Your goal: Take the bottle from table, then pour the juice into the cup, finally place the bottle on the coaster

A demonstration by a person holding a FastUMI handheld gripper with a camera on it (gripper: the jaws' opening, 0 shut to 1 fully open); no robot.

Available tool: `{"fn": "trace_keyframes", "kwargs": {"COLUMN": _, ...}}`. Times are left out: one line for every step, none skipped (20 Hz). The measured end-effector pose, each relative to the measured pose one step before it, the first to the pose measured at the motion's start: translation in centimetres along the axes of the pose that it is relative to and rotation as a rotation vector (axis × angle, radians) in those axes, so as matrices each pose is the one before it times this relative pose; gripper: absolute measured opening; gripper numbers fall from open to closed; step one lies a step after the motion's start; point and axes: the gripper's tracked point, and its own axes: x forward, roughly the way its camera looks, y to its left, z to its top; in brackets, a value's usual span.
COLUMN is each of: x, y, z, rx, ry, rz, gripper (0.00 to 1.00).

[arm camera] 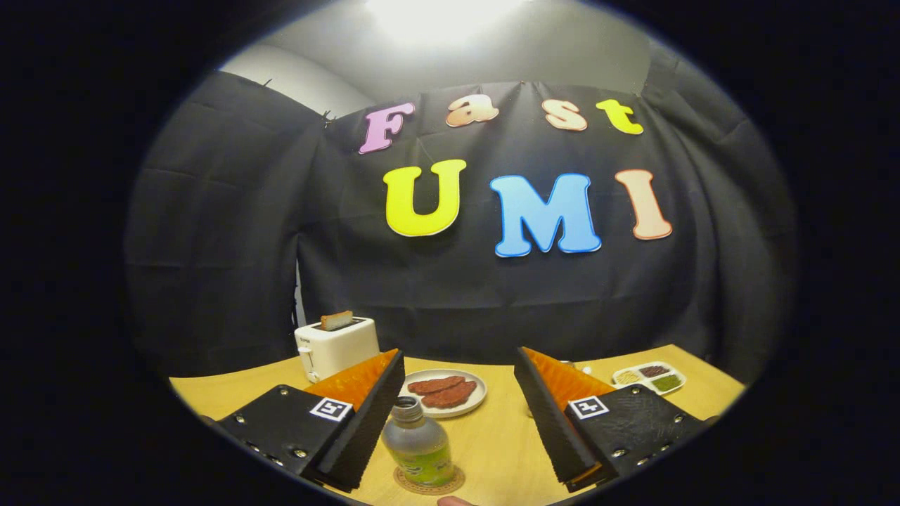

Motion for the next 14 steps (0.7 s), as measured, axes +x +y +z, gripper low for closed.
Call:
{"fn": "trace_keyframes", "kwargs": {"x": -0.532, "y": -0.865, "z": 1.756, "rx": -0.01, "ry": 0.00104, "rz": -0.01222, "gripper": 0.96}}
{"fn": "trace_keyframes", "kwargs": {"x": -0.448, "y": -1.006, "z": 1.915, "rx": -0.00897, "ry": -0.0129, "rz": -0.01502, "gripper": 0.96}}
{"fn": "trace_keyframes", "kwargs": {"x": -0.561, "y": -1.185, "z": 2.035, "rx": -0.01472, "ry": -0.01239, "rz": -0.02108, "gripper": 0.96}}
{"fn": "trace_keyframes", "kwargs": {"x": -0.599, "y": -1.12, "z": 1.875, "rx": -0.01446, "ry": -0.0206, "rz": -0.02133, "gripper": 0.96}}
{"fn": "trace_keyframes", "kwargs": {"x": -0.546, "y": -1.053, "z": 1.71, "rx": -0.01061, "ry": -0.01362, "rz": -0.01801, "gripper": 0.96}}
{"fn": "trace_keyframes", "kwargs": {"x": -0.359, "y": -0.82, "z": 1.668, "rx": -0.00746, "ry": -0.01519, "rz": -0.01572, "gripper": 0.96}}
{"fn": "trace_keyframes", "kwargs": {"x": -0.175, "y": -0.429, "z": 1.397, "rx": -0.00395, "ry": -0.00926, "rz": -0.01153, "gripper": 0.96}}
{"fn": "trace_keyframes", "kwargs": {"x": -0.22, "y": -0.402, "z": 1.256, "rx": -0.00401, "ry": -0.00702, "rz": -0.00862, "gripper": 0.96}}
{"fn": "trace_keyframes", "kwargs": {"x": -0.354, "y": -0.502, "z": 0.833, "rx": 0.00235, "ry": 0.0026, "rz": -0.01048, "gripper": 0.96}}
{"fn": "trace_keyframes", "kwargs": {"x": -0.39, "y": -0.438, "z": 0.568, "rx": 0.00323, "ry": 0.00316, "rz": -0.00853, "gripper": 0.96}}
{"fn": "trace_keyframes", "kwargs": {"x": -0.216, "y": -0.168, "z": 0.517, "rx": 0.00455, "ry": -0.00179, "rz": -0.00173, "gripper": 0.96}}
{"fn": "trace_keyframes", "kwargs": {"x": -0.24, "y": -0.072, "z": 0.039, "rx": 0.00418, "ry": 0.00353, "rz": -0.00017, "gripper": 0.96}}
{"fn": "trace_keyframes", "kwargs": {"x": -0.243, "y": 0.083, "z": 0.027, "rx": 0.0003, "ry": 0.0005, "rz": 0.00668, "gripper": 0.96}}
{"fn": "trace_keyframes", "kwargs": {"x": -0.249, "y": -0.085, "z": -0.085, "rx": -0.0116, "ry": -0.00069, "rz": 0.0028, "gripper": 0.96}}
